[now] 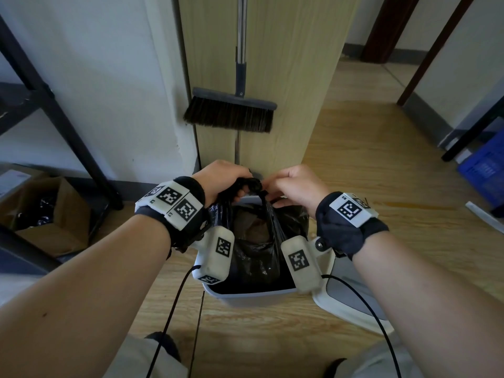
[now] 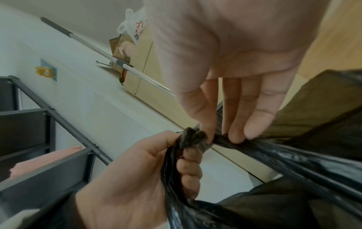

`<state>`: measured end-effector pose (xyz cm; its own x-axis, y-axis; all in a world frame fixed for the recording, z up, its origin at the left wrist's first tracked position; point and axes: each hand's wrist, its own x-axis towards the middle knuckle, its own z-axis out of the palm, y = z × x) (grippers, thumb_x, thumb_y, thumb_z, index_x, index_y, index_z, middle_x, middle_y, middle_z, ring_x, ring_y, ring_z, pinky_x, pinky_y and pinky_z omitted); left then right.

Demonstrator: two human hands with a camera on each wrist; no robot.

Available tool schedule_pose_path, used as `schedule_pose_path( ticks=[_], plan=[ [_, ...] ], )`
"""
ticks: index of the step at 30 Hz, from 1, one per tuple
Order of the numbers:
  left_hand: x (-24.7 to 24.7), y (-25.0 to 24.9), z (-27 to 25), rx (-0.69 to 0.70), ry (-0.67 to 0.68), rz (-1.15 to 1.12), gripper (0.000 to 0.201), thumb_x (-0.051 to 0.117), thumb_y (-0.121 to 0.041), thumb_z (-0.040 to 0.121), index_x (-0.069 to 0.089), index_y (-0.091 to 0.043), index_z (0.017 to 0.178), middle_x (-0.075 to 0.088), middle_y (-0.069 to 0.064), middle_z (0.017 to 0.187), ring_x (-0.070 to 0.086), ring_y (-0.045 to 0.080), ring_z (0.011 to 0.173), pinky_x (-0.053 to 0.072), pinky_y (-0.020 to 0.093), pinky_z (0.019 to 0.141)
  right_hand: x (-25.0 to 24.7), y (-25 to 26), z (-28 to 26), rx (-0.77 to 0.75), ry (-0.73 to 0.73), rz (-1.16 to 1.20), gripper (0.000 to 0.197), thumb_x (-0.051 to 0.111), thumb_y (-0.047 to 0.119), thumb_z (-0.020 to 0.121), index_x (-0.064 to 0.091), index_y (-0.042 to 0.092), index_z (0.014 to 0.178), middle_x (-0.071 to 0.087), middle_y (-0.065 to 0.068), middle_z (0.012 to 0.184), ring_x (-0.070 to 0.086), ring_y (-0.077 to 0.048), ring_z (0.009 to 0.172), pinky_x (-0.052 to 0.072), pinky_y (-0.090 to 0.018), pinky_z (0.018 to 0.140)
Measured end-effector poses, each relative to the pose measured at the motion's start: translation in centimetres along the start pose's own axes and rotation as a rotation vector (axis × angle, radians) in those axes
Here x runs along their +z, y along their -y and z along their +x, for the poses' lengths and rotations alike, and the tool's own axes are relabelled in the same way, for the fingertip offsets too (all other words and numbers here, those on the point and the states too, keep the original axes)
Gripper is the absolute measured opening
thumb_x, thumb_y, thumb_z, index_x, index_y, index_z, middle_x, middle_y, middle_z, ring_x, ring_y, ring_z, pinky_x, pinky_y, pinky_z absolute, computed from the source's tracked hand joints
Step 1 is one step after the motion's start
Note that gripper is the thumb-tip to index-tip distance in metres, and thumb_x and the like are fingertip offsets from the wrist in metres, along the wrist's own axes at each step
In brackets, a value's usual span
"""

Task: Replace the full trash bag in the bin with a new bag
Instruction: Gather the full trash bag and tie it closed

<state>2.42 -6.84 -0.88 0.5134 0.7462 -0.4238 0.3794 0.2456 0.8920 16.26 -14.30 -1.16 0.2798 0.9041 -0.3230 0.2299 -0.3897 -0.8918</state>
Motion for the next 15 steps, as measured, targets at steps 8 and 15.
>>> schedule_pose_path(
  ticks=[8, 15],
  plan=[
    [0.2, 0.4, -0.2, 0.064, -0.026, -0.021, 0.019, 0.056, -0.018, 0.092, 0.065, -0.003, 0.086, 0.061, 0.002, 0.055, 0.055, 0.008, 0.046, 0.049, 0.018, 0.049, 0.4, -0.1, -0.4, -0.050, 0.002, -0.125, 0.018, 0.073, 0.030, 0.079, 0.070, 0.013, 0.079, 0.067, -0.008, 0.087, 0.062, -0.015, 0.082, 0.057, -0.032, 0.078],
    [-0.1, 1.3, 0.2, 0.100, -0.161, 0.099, 0.019, 0.060, -0.022, 0.090, 0.066, -0.014, 0.073, 0.062, 0.000, 0.065, 0.057, 0.011, 0.060, 0.047, 0.017, 0.058, -0.3, -0.2, -0.4, -0.047, -0.158, -0.043, 0.011, 0.068, 0.019, 0.083, 0.072, 0.012, 0.075, 0.070, -0.001, 0.080, 0.058, -0.010, 0.071, 0.049, -0.018, 0.057]
  ],
)
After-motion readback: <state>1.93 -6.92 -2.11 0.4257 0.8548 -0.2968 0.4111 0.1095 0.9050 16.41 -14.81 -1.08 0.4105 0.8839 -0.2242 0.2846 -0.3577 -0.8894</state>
